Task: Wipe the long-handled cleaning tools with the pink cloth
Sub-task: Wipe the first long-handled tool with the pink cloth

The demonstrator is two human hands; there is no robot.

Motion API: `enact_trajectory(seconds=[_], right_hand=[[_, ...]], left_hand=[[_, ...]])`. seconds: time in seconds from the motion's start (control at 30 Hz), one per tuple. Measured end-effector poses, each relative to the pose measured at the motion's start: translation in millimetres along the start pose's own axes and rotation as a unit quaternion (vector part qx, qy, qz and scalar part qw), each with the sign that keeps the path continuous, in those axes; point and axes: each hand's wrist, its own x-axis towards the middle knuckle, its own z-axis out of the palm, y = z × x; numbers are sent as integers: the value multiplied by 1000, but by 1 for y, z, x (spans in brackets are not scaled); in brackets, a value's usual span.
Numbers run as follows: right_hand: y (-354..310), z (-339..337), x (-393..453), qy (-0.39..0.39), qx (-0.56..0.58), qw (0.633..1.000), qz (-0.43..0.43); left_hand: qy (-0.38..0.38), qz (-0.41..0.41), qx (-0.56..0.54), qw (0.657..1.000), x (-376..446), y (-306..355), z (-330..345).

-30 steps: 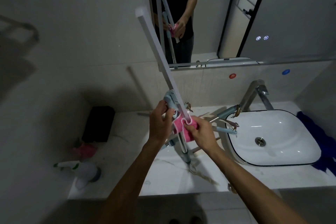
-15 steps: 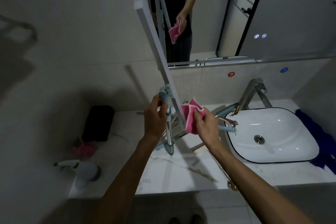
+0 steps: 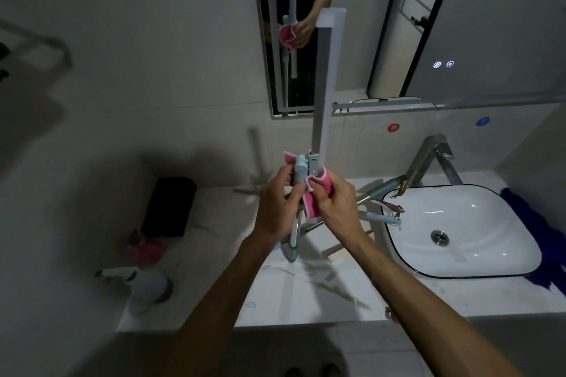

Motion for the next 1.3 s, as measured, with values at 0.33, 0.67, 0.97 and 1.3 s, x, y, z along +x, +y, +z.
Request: enact_trajectory(seconds=[0.33,0.67,0.97,1.3], right_hand=[[19,19,-13,64,-10,998,4],[71,35,-29,-101,-103,986,82],[11,46,1,21,5,1000,15],[31,56,-7,25,-26,999,25]], left_hand=[[29,-26,-11,999,-4,1,6],[70,-48,-2,996,-1,-13,-7],[89,-73,8,993,7,-16,-17],[73,-65,-2,995,16,-24,-9]])
